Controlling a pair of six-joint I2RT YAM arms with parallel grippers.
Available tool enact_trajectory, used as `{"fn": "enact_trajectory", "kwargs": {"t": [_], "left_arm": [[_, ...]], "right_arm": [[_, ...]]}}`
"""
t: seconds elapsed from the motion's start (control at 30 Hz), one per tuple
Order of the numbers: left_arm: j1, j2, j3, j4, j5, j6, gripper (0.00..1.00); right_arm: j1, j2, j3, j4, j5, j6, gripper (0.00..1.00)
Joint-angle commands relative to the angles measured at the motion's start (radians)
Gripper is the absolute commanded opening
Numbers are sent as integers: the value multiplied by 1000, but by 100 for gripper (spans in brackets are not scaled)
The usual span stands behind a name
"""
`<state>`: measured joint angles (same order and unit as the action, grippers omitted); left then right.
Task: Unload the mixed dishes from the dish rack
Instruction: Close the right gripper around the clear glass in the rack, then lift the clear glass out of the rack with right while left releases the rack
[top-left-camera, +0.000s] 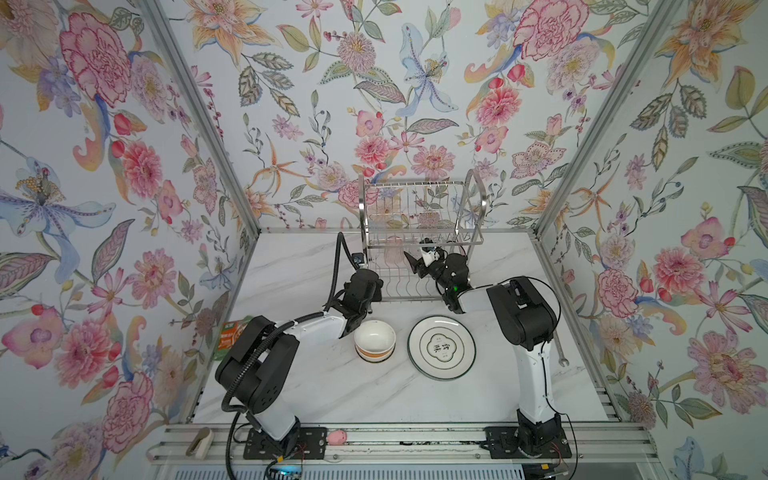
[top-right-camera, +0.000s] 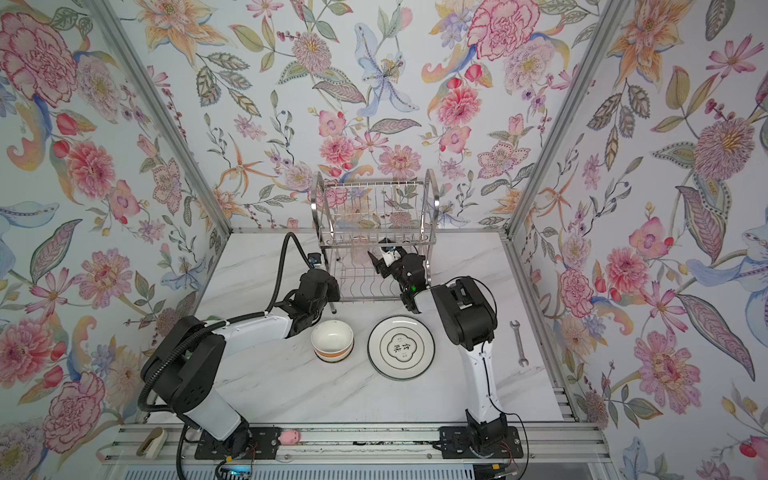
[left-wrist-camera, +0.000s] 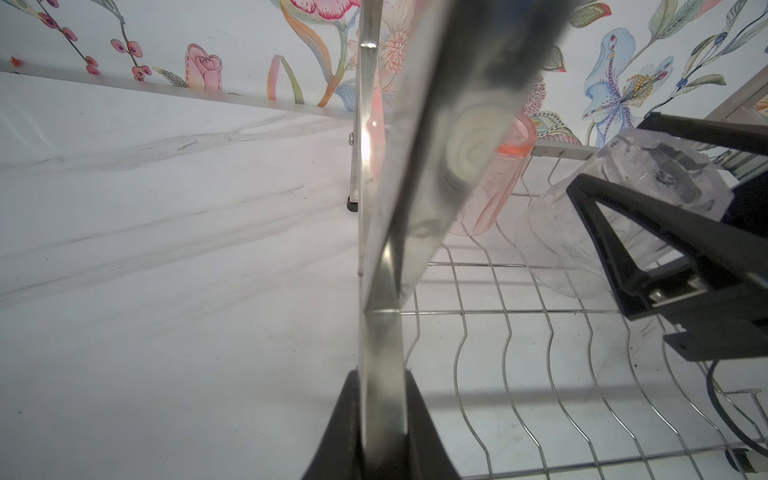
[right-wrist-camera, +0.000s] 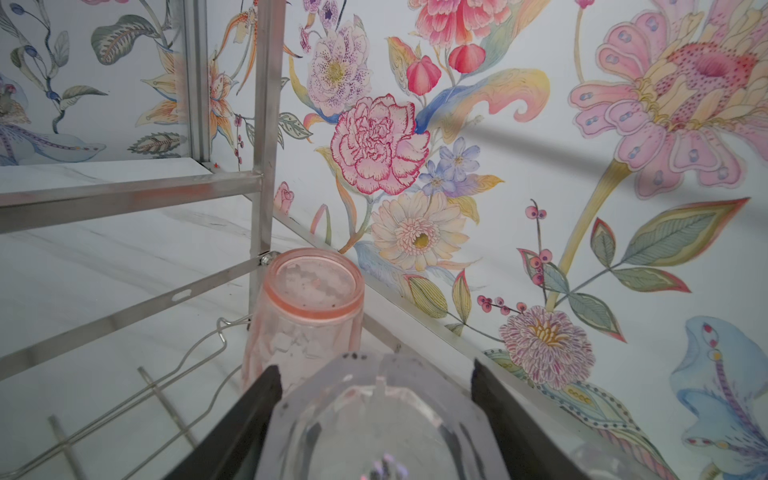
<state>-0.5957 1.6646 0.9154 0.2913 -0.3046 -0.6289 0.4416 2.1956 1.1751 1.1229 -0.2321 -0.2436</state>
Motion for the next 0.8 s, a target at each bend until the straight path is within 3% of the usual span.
{"fn": "enact_trajectory", "kwargs": {"t": [0.0, 0.63, 0.77], "left_arm": [[19, 31, 28, -16, -25, -44, 1], [64, 31, 58, -68, -30, 78, 5], [68, 32, 70, -62, -3, 88, 16]], "right_arm": [[19, -58, -44, 64, -34, 33, 0], [45, -251, -226, 153, -44, 125, 0], [48, -312, -280, 151, -53, 154, 0]]}}
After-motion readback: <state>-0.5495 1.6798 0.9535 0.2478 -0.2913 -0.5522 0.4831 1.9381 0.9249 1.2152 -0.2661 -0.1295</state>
